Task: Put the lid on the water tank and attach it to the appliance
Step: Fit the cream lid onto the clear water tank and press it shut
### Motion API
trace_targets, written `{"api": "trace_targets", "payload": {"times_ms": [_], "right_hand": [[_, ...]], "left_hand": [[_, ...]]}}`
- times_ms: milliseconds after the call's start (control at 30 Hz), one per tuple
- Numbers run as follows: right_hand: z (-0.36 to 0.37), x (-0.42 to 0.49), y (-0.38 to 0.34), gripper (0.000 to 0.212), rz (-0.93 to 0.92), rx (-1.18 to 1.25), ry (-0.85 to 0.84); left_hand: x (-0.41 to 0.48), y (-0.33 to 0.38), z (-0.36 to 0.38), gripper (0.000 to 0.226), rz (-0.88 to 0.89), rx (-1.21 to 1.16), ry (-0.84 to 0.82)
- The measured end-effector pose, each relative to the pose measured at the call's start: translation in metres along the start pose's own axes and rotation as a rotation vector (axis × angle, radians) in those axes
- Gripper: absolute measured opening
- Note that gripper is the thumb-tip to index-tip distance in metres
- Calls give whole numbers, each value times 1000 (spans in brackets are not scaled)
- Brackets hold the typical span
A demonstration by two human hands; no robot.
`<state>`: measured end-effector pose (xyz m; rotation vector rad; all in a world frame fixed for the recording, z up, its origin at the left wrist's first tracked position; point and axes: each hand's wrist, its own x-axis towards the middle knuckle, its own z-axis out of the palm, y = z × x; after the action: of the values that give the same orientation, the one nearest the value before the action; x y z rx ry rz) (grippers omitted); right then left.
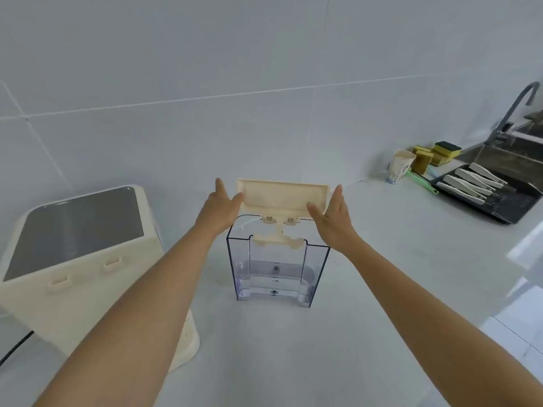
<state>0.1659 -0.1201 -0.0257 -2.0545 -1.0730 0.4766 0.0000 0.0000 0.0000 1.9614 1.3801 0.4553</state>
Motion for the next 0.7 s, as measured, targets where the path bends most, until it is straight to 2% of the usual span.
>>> {"api": "trace_targets", "payload": {"times_ms": [200, 500, 700], "right_hand": [[-5, 6, -11, 84, 109, 244, -47], [-7, 11, -20, 61, 130, 226, -23], [-11, 4, -26, 51, 102, 271, 12]], "left_hand": [[19, 7, 1, 73, -120, -204, -123], [21, 15, 5, 58, -102, -298, -102], [15, 15, 5, 59, -113, -378, -51]]}}
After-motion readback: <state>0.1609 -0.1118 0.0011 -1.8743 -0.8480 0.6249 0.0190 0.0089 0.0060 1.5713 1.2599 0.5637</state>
